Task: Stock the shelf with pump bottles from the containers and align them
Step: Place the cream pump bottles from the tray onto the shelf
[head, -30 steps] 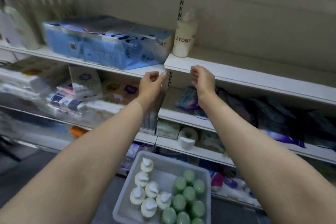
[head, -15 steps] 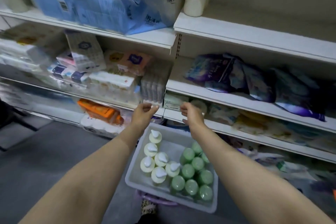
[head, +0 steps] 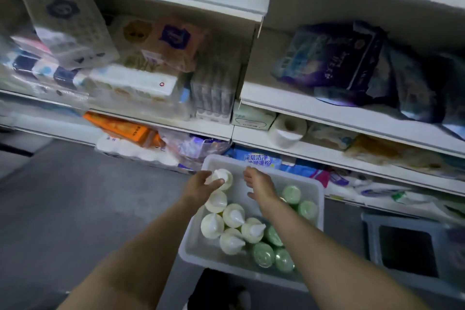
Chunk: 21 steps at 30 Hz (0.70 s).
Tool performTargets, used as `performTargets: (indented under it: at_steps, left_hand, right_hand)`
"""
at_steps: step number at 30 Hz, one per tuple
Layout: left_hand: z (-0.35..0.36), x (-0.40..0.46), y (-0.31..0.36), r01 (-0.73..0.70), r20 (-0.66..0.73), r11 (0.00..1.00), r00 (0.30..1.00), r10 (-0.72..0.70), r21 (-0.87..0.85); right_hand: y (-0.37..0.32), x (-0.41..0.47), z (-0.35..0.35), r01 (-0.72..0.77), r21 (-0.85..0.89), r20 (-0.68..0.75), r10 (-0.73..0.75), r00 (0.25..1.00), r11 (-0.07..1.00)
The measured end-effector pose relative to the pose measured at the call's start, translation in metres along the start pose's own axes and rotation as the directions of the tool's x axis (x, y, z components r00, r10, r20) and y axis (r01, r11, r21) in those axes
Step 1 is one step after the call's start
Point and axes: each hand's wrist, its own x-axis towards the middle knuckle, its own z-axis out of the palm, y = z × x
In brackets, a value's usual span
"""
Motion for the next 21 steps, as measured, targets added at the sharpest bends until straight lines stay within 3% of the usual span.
performTargets:
  at_steps: [5, 15, 21]
  left_hand:
    - [0.013, 0.036, -0.019, 0.019, 0.048, 1.0, 0.999, -0.02, 0.023]
    - [0.024, 0.062, -0.033, -0.029, 0.146, 0.998, 0.989, 0.037, -0.061]
    - [0.025, 0.063, -0.027, 0.016, 0.105, 1.0, 0.994, -0.014, -0.023]
  right_hand:
    - [0.01, 0.032, 0.018, -0.087, 0.092, 0.074, 0.08, 0.994, 0.992]
    - [0.031, 0.067, 0.03, -0.207, 0.078, 0.129, 0.196, 0.972, 0.975]
    - [0.027, 0.063, 0.036, -0.205, 0.12, 0.195, 0.179, 0.964, 0.971]
